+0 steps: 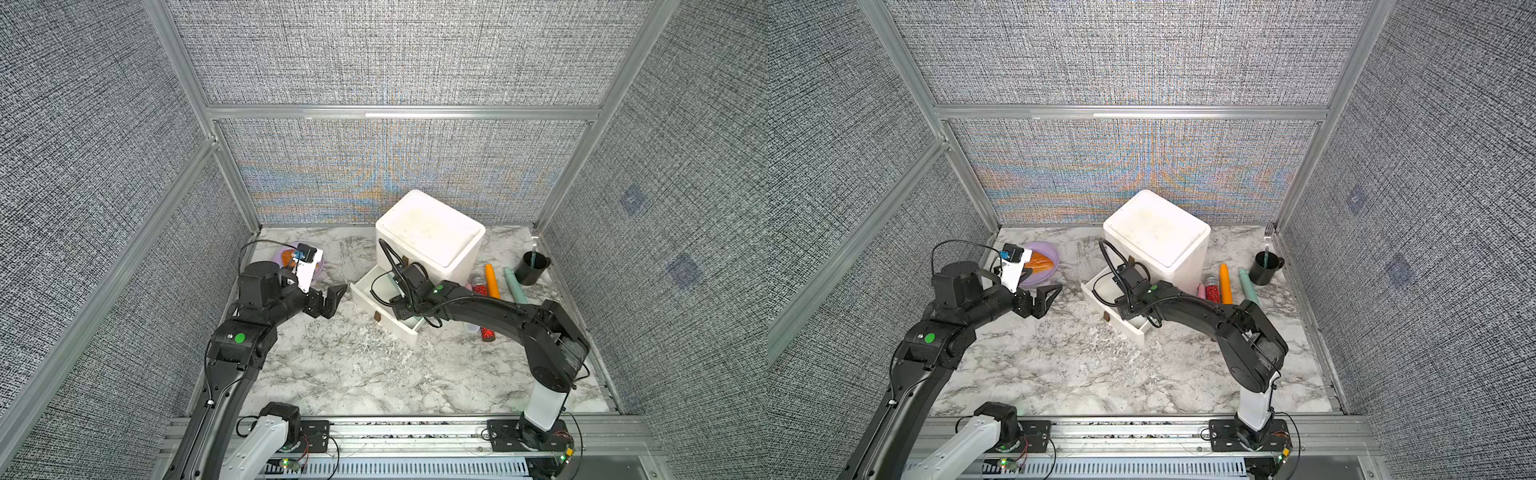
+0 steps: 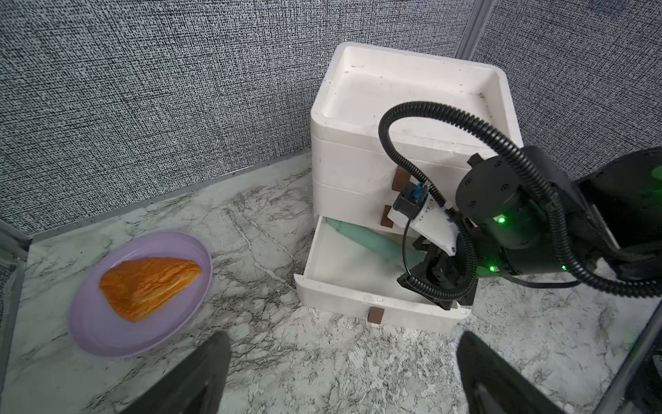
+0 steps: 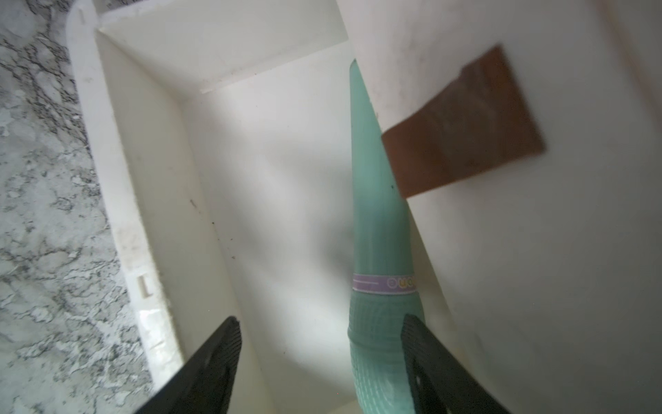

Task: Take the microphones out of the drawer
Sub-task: Pick up the microphone from the drawer.

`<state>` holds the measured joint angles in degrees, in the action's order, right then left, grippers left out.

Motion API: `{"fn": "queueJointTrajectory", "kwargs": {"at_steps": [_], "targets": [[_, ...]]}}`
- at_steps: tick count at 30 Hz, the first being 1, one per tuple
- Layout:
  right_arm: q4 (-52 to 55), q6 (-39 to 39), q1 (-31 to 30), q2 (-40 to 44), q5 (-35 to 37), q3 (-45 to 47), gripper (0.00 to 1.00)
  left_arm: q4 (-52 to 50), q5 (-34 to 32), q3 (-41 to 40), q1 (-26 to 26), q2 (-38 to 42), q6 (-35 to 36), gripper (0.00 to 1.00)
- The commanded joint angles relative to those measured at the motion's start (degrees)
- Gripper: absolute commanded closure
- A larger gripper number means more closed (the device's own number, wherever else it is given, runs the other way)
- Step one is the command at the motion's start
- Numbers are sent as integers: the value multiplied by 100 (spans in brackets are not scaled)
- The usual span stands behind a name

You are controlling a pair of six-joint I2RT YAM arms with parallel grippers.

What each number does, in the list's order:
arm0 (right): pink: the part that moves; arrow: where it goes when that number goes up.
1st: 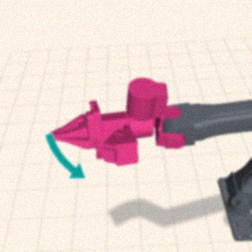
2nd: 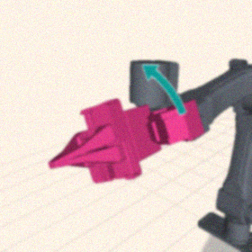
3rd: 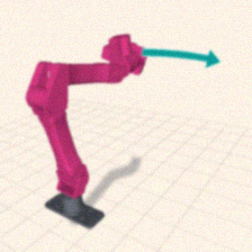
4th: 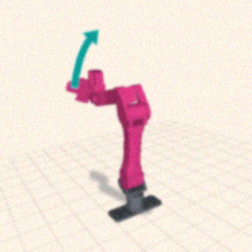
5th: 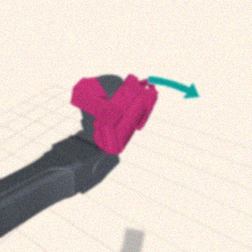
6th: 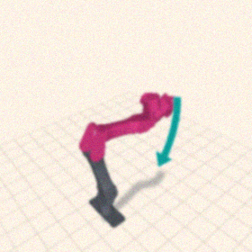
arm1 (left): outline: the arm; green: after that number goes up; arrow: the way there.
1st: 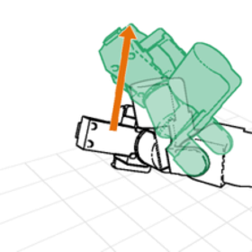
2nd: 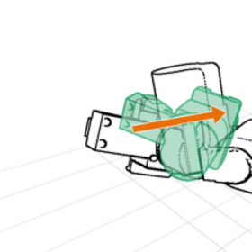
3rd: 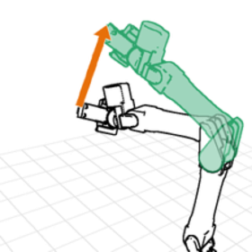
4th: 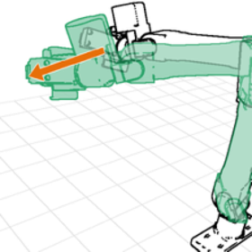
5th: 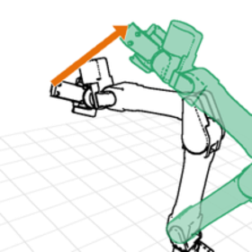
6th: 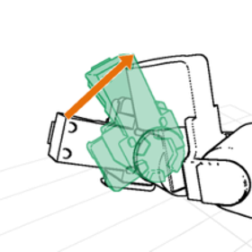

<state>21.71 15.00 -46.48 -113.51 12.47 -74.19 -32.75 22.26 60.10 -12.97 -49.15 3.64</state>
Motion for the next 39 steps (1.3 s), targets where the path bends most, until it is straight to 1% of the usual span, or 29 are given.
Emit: {"fn": "queueJointTrajectory", "kwargs": {"at_steps": [1,8,17,26,30,39], "targets": [[-183,150,-4,-65,247,43,27,150,99,9,5,-10,36,0],[-306,205,-3,-182,278,143,27,155,173,4,-1,-25,34,0],[-115,154,-6,-486,388,-77,28,157,207,3,3,-25,44,0],[-156,82,-2,-655,150,-140,28,159,234,2,5,-7,39,0],[-210,57,3,-735,4,-128,32,164,234,-7,5,1,50,0],[-308,13,23,-853,-244,-84,33,167,261,-7,5,-16,54,0]]}}
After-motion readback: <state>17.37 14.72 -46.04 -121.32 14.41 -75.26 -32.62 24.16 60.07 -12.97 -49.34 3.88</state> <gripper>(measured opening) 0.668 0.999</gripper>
